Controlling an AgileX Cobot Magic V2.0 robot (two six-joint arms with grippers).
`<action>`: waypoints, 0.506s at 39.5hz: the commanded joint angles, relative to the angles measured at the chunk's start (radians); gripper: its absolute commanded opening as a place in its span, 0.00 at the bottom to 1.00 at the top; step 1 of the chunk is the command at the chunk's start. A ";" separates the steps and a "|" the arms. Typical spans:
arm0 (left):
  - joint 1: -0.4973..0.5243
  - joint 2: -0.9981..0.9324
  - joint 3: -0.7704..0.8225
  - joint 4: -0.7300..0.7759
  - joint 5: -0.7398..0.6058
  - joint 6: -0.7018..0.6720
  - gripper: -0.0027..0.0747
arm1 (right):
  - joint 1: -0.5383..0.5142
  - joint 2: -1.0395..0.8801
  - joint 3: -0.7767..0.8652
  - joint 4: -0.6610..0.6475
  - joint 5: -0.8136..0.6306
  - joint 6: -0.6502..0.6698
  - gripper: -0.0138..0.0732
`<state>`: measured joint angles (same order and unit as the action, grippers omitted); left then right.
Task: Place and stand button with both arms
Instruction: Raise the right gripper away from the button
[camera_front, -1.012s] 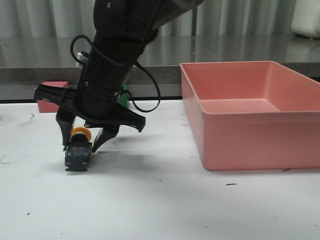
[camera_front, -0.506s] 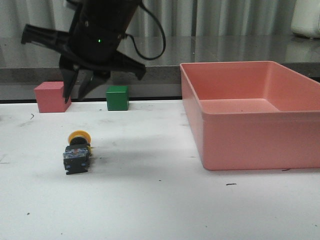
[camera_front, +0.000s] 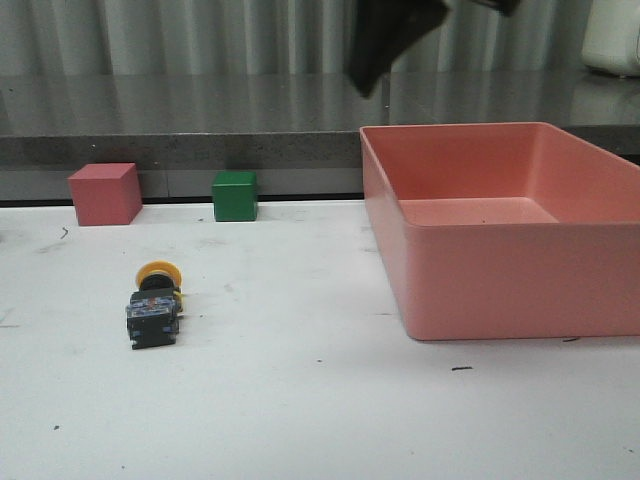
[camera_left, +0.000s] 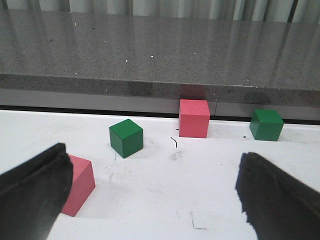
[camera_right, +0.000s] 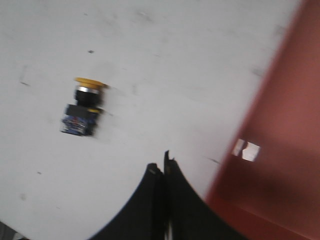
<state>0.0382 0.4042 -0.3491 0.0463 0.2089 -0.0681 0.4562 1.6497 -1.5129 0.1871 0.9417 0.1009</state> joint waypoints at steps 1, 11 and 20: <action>0.002 0.014 -0.038 -0.006 -0.084 -0.007 0.86 | -0.075 -0.152 0.133 -0.033 -0.046 -0.066 0.08; 0.002 0.014 -0.038 -0.006 -0.084 -0.007 0.86 | -0.258 -0.482 0.530 -0.136 -0.136 -0.066 0.08; 0.002 0.014 -0.038 -0.006 -0.084 -0.007 0.86 | -0.278 -0.827 0.807 -0.161 -0.281 -0.066 0.08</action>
<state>0.0382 0.4042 -0.3491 0.0463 0.2089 -0.0681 0.1855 0.9365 -0.7565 0.0421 0.7656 0.0493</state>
